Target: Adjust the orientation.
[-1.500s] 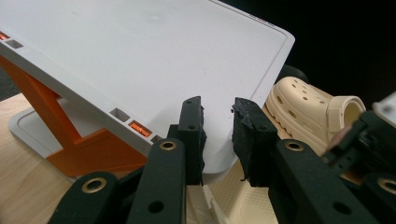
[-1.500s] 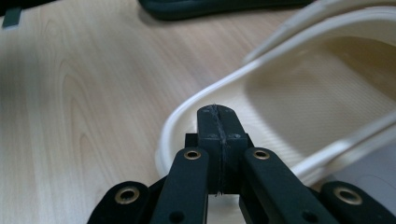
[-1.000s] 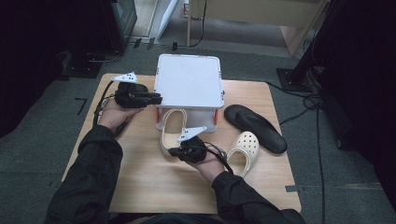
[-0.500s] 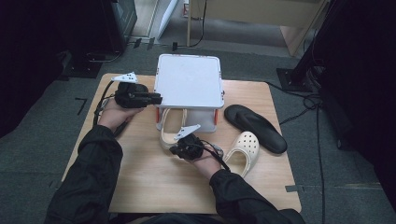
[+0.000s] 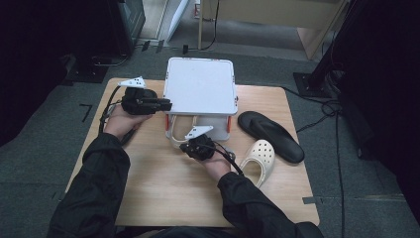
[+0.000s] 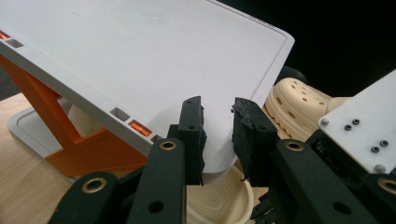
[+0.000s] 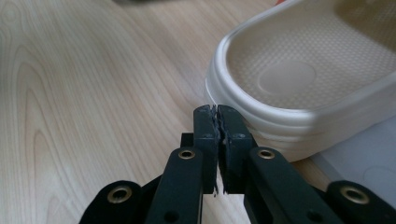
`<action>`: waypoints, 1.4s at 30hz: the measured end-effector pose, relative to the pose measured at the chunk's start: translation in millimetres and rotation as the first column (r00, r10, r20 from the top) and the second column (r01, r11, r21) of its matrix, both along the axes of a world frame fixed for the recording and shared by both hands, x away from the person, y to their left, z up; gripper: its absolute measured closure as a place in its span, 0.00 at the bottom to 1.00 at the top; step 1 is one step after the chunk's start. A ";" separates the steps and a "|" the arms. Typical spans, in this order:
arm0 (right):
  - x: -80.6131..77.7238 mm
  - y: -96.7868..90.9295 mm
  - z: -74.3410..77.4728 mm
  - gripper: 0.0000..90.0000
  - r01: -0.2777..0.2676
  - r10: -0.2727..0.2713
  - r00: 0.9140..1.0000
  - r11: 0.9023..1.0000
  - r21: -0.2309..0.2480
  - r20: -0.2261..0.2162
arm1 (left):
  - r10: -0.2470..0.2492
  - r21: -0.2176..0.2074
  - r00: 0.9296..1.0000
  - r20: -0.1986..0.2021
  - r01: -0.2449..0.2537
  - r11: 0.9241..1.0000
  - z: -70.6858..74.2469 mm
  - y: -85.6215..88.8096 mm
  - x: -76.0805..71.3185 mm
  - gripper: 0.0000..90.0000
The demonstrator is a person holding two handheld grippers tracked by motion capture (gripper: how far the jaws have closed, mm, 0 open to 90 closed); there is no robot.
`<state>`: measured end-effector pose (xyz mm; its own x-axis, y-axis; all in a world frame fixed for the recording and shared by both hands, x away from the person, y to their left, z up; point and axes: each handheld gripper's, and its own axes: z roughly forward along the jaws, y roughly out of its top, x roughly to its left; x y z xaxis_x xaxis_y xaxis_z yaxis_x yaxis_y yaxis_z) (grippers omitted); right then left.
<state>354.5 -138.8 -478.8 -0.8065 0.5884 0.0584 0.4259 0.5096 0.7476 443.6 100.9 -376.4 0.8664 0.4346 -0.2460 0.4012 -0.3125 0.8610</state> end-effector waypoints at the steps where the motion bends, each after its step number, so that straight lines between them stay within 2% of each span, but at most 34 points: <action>1: 0.5 1.0 -0.3 0.96 -0.002 0.003 1.000 1.000 -0.009 0.014 | 0.000 0.000 1.000 0.000 0.000 1.000 0.0 0.0 0.0 0.82; 4: 5.3 2.0 -2.0 0.94 0.011 -0.011 0.999 1.000 -0.005 0.030 | 0.002 0.000 1.000 0.000 -0.002 1.000 0.1 -0.1 -0.2 0.82; 8: 5.9 0.3 -0.4 0.91 0.022 -0.022 1.000 1.000 0.006 0.017 | 0.000 0.000 1.000 0.000 0.000 1.000 0.1 0.3 -0.2 0.82; 12: -1.3 -8.5 12.4 0.86 0.015 -0.014 0.999 0.999 0.039 -0.029 | 0.000 0.002 1.000 -0.004 0.000 1.000 0.7 0.2 -0.3 0.81; 20: -17.3 -27.0 27.8 0.80 -0.002 0.007 0.998 0.997 0.080 -0.058 | -0.003 -0.003 1.000 -0.031 0.003 1.000 3.1 0.3 -1.5 0.75; 23: -23.2 -38.7 33.2 0.78 0.006 0.000 0.998 0.995 0.098 -0.061 | 0.016 -0.002 0.999 -0.036 -0.016 1.000 5.9 2.9 -2.3 0.70; 25: -26.1 -48.3 37.4 0.77 0.021 -0.012 0.997 0.993 0.114 -0.075 | 0.028 -0.017 0.998 -0.065 -0.029 0.999 7.3 6.6 -2.2 0.69; 27: -28.6 -57.4 41.4 0.75 0.033 -0.025 0.997 0.992 0.122 -0.071 | 0.039 -0.012 0.997 -0.072 -0.040 0.999 8.8 9.8 -3.8 0.68; 33: -38.2 -91.9 53.0 0.70 0.076 -0.070 0.996 0.991 0.115 -0.049 | 0.047 0.007 0.998 -0.046 -0.047 0.999 11.7 12.3 -7.7 0.66; 35: -39.7 -97.8 54.2 0.70 0.087 -0.081 0.996 0.990 0.115 -0.048 | 0.047 0.016 0.998 -0.045 -0.046 0.999 10.7 10.9 -7.7 0.66; 42: -49.0 -142.3 57.1 0.67 0.177 -0.173 0.984 0.978 0.111 -0.045 | 0.050 0.021 0.998 -0.024 -0.050 0.999 8.9 8.9 -7.9 0.66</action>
<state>305.4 -281.0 -421.7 -0.6880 0.7079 0.1599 0.5278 0.3368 0.7798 435.7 109.9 -367.4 0.8374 0.4821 -0.2575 0.4376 -0.3089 0.8445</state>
